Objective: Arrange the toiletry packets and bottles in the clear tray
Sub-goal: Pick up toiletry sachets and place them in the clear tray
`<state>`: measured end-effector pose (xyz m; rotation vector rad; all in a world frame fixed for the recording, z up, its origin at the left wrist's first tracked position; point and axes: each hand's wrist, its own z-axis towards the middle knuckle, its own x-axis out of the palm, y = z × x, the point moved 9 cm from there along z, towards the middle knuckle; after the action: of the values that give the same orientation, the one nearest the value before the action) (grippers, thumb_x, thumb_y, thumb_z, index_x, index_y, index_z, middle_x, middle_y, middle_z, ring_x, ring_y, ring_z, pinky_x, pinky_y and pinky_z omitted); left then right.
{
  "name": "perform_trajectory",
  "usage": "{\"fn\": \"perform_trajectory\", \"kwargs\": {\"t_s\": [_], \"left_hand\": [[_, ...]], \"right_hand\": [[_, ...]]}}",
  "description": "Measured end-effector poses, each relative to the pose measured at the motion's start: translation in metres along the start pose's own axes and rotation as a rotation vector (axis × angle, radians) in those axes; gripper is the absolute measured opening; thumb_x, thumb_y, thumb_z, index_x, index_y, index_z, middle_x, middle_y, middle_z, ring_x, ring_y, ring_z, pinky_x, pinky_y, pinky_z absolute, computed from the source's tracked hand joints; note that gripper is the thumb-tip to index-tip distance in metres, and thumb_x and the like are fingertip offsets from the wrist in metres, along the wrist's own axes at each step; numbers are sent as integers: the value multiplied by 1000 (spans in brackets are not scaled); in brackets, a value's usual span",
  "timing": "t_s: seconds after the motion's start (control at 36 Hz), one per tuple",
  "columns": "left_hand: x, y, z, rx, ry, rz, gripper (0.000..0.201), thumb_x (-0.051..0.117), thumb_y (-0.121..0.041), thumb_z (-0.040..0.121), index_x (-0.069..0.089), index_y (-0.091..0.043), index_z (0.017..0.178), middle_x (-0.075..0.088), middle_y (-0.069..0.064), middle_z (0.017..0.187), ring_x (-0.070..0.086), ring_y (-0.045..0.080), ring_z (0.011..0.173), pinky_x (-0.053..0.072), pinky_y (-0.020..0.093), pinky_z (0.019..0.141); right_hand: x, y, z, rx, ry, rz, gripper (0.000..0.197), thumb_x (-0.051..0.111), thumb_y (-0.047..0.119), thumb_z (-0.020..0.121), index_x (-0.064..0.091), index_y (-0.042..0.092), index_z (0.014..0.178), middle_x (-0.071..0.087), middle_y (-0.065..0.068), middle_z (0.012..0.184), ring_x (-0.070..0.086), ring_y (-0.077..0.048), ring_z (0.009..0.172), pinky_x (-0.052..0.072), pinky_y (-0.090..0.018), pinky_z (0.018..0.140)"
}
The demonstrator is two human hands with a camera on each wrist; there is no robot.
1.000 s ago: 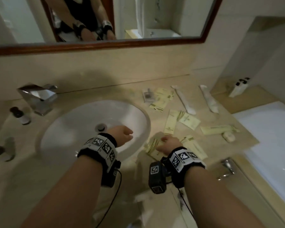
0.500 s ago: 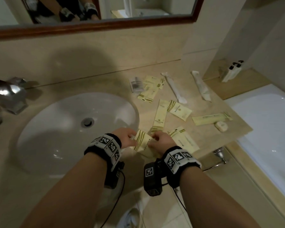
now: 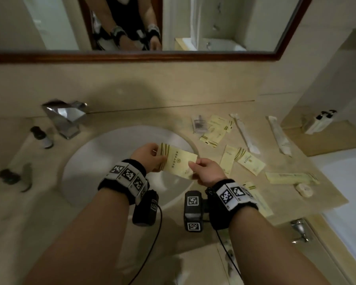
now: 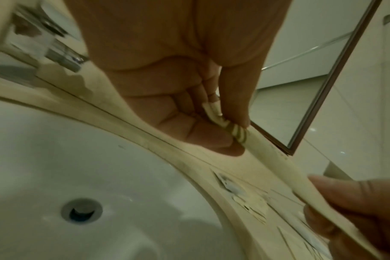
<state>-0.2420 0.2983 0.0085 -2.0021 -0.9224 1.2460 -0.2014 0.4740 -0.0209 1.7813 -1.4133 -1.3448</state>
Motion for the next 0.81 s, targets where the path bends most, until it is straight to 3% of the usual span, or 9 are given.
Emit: {"fn": "perform_trajectory", "kwargs": {"t_s": [0.11,0.17,0.31,0.42,0.47,0.53,0.67,0.72,0.81], "left_hand": [[-38,12,-8,3,-89,-50,29,55,-15,92,50,-4,119,60,17,119,59,22,88,54,27,65],[-57,19,-14,5,-124,-74,32,55,-15,92,49,-6,122,60,16,119,59,22,88,52,24,60],[-108,44,-33,-20,-220,-199,42,58,-9,89,45,-9,129,59,16,119,60,22,91,56,33,75],[-154,65,-51,-20,-321,-277,45,62,-5,86,42,-9,126,53,13,110,57,22,89,56,28,63],[-178,78,-60,-19,-378,-290,42,63,-4,85,41,-10,120,49,9,106,57,23,92,56,30,65],[-201,92,-70,-16,-422,-299,37,63,-2,85,39,-14,110,48,8,104,58,22,91,56,24,56],[-258,129,-96,-26,-525,-283,24,59,-2,88,44,-11,105,46,6,104,51,7,69,49,10,40],[-282,148,-108,-57,-572,-259,21,59,-5,88,50,-9,107,49,5,106,55,9,69,57,20,53],[-315,179,-124,-105,-613,-278,21,61,-5,87,55,-6,107,53,11,117,57,18,84,59,35,75]], "right_hand": [[27,29,-2,-88,53,28,34,58,14,93,47,18,61,52,1,62,54,-7,49,34,-9,36],[43,44,-2,-126,78,-17,34,58,17,93,48,21,61,51,3,59,52,-9,52,35,-11,39],[88,77,-8,-189,129,-63,27,58,19,92,55,20,65,53,0,56,50,-4,44,35,-11,38],[130,104,-18,-219,191,-90,19,55,19,93,59,14,75,57,-2,63,52,-12,54,40,-19,49],[153,119,-25,-240,219,-108,15,53,20,94,61,11,84,58,-1,65,53,-12,56,41,-20,50],[179,133,-32,-256,257,-103,16,52,19,95,61,11,84,57,-2,65,53,-12,56,42,-23,55],[244,168,-49,-274,350,-74,19,51,18,96,60,16,79,58,-1,70,53,-12,57,39,-23,53],[273,181,-56,-269,384,-63,16,51,18,96,61,15,83,58,-1,71,53,-12,57,39,-22,53],[317,194,-67,-250,447,-84,15,52,23,95,62,13,100,60,1,73,54,-11,60,41,-22,54]]}}
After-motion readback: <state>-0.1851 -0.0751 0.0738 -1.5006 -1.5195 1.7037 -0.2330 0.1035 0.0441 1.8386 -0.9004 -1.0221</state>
